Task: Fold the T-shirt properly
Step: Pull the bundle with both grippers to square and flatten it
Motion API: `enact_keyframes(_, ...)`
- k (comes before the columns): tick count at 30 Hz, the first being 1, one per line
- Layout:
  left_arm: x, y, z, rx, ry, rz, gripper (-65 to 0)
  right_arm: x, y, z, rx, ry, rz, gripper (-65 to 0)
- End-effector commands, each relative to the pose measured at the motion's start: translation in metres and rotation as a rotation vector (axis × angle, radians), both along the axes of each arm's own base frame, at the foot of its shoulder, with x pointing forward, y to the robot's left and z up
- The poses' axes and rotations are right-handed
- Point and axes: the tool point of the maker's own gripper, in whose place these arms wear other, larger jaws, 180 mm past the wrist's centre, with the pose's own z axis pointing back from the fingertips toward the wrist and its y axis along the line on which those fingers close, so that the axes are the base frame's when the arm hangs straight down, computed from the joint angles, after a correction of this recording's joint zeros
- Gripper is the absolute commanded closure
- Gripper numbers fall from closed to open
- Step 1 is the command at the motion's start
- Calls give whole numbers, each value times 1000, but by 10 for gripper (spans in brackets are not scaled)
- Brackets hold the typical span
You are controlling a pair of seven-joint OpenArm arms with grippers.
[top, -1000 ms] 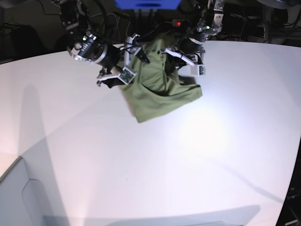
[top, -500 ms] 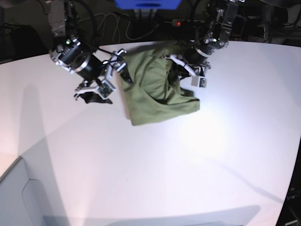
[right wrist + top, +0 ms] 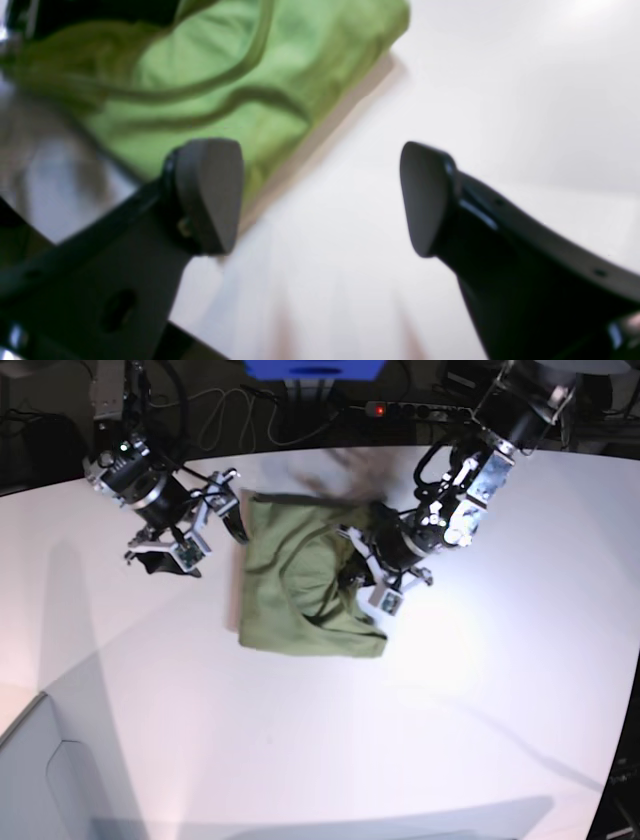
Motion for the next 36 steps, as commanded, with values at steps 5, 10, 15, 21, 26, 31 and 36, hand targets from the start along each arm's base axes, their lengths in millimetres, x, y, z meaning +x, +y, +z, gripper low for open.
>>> enact_keyframes(5,26,-13,-6,177,-49,-159,0,3,-4,10,17,-37,-10,-453)
enact_keyframes(10,50,-44,6,298,-166,-333,0,5,-9,10,24,-37,-48,-453)
enact_keyframes(15,36,-81,13,373,-251,-657,0,8,-23,11,35,-41,-123,-453)
enact_keyframes(21,14,-101,6,553,-384,-1012,0,9,-41,11,18,-46,-175,-453)
enact_keyframes(26,18,-117,9,663,-512,-1151,0,9,-50,13,11,-51,-200,-453)
enact_keyframes(31,35,-133,25,746,-619,-1181,0,9,-56,13,8,-51,-219,-453)
enact_keyframes(36,55,-138,44,795,-677,-1163,-54,8,-63,13,24,-53,-275,-453)
